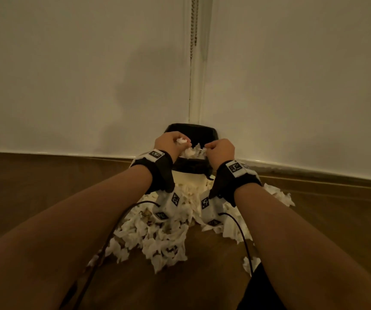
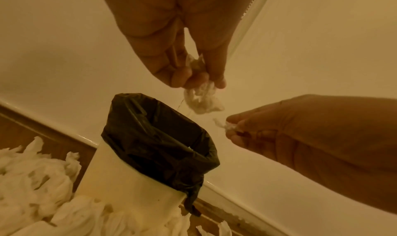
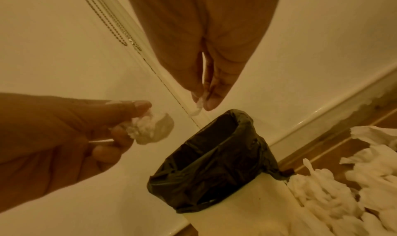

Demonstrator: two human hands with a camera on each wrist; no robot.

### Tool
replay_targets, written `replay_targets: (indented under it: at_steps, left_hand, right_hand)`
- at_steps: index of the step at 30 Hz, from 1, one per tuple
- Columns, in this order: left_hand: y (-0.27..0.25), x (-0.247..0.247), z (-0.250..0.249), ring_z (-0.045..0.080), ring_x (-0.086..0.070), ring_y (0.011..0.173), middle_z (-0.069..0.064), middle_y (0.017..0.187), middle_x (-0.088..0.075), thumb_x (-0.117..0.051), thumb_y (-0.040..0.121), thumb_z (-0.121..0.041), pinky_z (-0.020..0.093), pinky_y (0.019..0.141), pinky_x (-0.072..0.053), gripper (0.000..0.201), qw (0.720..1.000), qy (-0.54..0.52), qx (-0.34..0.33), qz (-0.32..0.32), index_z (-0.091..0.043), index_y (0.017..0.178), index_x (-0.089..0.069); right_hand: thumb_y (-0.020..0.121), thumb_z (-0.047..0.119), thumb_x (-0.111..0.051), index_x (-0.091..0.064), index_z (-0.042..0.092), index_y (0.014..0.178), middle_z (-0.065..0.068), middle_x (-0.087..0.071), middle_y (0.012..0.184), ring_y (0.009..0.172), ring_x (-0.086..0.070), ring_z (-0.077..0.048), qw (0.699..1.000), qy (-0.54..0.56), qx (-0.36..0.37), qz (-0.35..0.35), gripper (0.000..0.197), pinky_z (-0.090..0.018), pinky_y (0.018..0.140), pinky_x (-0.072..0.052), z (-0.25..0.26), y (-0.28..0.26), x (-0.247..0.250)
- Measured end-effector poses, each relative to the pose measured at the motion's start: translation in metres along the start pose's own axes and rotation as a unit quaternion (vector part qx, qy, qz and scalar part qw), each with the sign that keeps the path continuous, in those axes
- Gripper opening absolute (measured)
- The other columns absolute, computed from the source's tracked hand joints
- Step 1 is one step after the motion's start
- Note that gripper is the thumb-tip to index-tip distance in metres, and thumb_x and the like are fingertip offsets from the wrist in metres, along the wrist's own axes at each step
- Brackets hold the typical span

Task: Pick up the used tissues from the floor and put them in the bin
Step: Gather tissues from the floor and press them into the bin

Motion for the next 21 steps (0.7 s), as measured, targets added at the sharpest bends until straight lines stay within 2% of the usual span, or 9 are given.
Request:
replay_targets:
  at_steps: [2,5,9,11,13,15,17,19,21]
  left_hand:
    - [0.010,-0.003,0.010,0.018,-0.062,0.091,0.002,0.099,-0.066,-0.064,0.086,-0.025,0.025,0.073,-0.049,0.017,1.000,0.003,-0.009,0.003,-0.020,0.102,-0.068]
    - [0.024,-0.009,0.025,0.024,-0.059,0.108,0.007,0.120,-0.062,-0.058,0.090,-0.018,0.034,0.093,-0.049,0.033,1.000,-0.016,-0.008,0.019,-0.020,0.123,-0.058]
    - [0.031,-0.023,0.039,0.026,-0.042,0.131,0.013,0.146,-0.038,-0.051,0.094,-0.017,0.041,0.108,-0.038,0.059,0.994,-0.059,0.029,0.092,-0.020,0.147,-0.025]
    - [0.031,-0.024,0.045,0.027,-0.042,0.131,0.015,0.149,-0.032,-0.048,0.096,-0.013,0.043,0.107,-0.038,0.059,0.987,-0.119,0.053,0.097,-0.020,0.148,-0.021]
    - [0.029,-0.020,0.048,0.027,-0.054,0.119,0.013,0.143,-0.040,-0.044,0.097,-0.010,0.040,0.099,-0.046,0.050,0.981,-0.172,0.064,0.070,-0.017,0.145,-0.030]
    - [0.026,-0.012,0.052,0.022,-0.063,0.099,0.009,0.126,-0.053,-0.041,0.098,-0.009,0.033,0.081,-0.053,0.038,0.979,-0.188,0.071,0.038,-0.016,0.135,-0.044]
    - [0.021,-0.006,0.058,0.015,-0.063,0.081,0.004,0.103,-0.063,-0.039,0.098,-0.010,0.027,0.067,-0.051,0.030,0.979,-0.185,0.079,0.022,-0.014,0.123,-0.054]
    - [0.013,0.000,0.070,0.012,-0.061,0.070,-0.001,0.082,-0.065,-0.037,0.099,-0.011,0.023,0.060,-0.047,0.028,0.981,-0.169,0.089,0.018,-0.010,0.114,-0.060]
    - [0.003,0.005,0.085,0.010,-0.061,0.064,-0.001,0.073,-0.065,-0.035,0.099,-0.011,0.021,0.053,-0.044,0.029,0.984,-0.142,0.104,0.014,-0.012,0.107,-0.062]
  right_hand:
    - [0.092,0.002,-0.047,-0.066,0.002,0.116,-0.012,-0.060,0.126,0.117,-0.056,-0.025,1.000,-0.005,-0.007,0.004,0.030,-0.023,0.097,-0.041,-0.005,0.007,-0.009]
    - [0.091,0.002,-0.046,-0.059,0.002,0.123,-0.015,-0.050,0.132,0.119,-0.052,-0.029,0.999,-0.024,0.013,0.031,0.035,-0.023,0.095,-0.039,-0.006,0.015,-0.021]
    - [0.092,0.002,-0.044,-0.030,0.010,0.147,-0.017,-0.033,0.147,0.132,-0.038,-0.032,0.990,-0.060,0.016,0.123,0.058,-0.033,0.107,-0.033,-0.009,0.017,-0.039]
    - [0.091,0.001,-0.045,-0.031,0.012,0.146,-0.017,-0.035,0.146,0.133,-0.037,-0.033,0.988,-0.081,0.017,0.129,0.058,-0.035,0.108,-0.033,-0.010,0.018,-0.044]
    - [0.089,0.001,-0.047,-0.044,0.011,0.139,-0.017,-0.041,0.141,0.129,-0.041,-0.033,0.990,-0.087,0.029,0.107,0.051,-0.035,0.106,-0.036,-0.009,0.018,-0.046]
    - [0.089,0.002,-0.048,-0.053,0.011,0.131,-0.016,-0.045,0.136,0.123,-0.047,-0.031,0.994,-0.070,0.035,0.079,0.043,-0.034,0.102,-0.039,-0.006,0.017,-0.048]
    - [0.093,0.009,-0.048,-0.061,0.010,0.120,-0.014,-0.050,0.128,0.116,-0.051,-0.030,0.995,-0.066,0.054,0.055,0.030,-0.035,0.100,-0.042,-0.001,0.015,-0.049]
    - [0.095,0.021,-0.048,-0.066,0.008,0.100,-0.014,-0.059,0.111,0.104,-0.057,-0.029,0.993,-0.073,0.084,0.042,0.022,-0.036,0.092,-0.045,0.007,0.009,-0.050]
    - [0.094,0.027,-0.050,-0.059,0.011,0.079,-0.011,-0.062,0.091,0.088,-0.059,-0.026,0.991,-0.072,0.103,0.045,0.023,-0.035,0.080,-0.047,0.013,0.004,-0.051]
Point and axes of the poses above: each hand's wrist, its own y-axis towards the middle knuckle, its own x-axis out of the back of the hand, z = x × y, the point moved 5 cm from there along y, towards the middle knuckle
